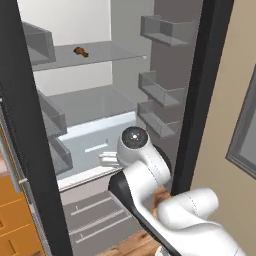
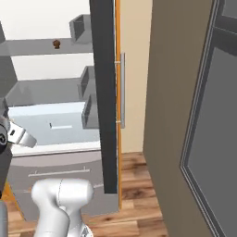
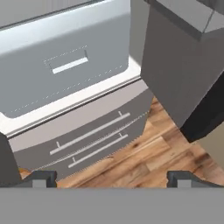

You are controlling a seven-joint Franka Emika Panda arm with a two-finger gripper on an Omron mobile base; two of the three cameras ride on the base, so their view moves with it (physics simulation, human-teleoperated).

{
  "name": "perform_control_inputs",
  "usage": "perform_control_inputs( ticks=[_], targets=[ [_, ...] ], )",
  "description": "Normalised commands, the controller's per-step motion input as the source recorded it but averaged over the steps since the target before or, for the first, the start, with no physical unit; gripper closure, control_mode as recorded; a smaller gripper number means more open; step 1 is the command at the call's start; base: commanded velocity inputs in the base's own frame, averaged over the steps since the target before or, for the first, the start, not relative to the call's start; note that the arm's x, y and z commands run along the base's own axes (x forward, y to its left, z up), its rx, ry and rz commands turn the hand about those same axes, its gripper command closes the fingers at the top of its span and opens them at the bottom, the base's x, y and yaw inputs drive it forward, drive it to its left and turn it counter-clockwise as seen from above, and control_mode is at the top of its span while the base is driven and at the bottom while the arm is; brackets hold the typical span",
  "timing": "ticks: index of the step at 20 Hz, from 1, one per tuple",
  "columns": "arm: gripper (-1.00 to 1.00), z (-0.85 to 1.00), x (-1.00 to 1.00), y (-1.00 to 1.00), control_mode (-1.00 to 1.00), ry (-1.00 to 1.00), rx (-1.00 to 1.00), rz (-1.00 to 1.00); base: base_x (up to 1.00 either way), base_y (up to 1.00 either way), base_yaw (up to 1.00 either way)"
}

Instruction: Place one lime and one chicken drumstick in each tupperware on the nearby counter, to pack two identical lunches.

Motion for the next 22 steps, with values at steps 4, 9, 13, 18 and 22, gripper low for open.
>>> perform_control_inputs(
  ticks=[4, 9, 13, 18, 22],
  targets=[
    [-1.00, 0.00, 0.00, 0.00, 1.00, 0.00, 0.00, 0.00, 1.00, 0.13, 0.00],
    [-1.00, 0.00, 0.00, 0.00, 1.00, 0.00, 0.00, 0.00, 1.00, 0.01, 0.00],
    [-1.00, 0.00, 0.00, 0.00, 1.00, 0.00, 0.00, 0.00, 1.00, 0.00, -0.02],
    [-1.00, 0.04, 0.01, -0.01, -1.00, -0.01, 0.00, 0.00, 0.24, 0.00, -0.01],
    [-1.00, 0.96, 0.01, -0.14, -1.00, -0.17, 0.00, 0.28, 0.00, 0.00, 0.00]
  ],
)
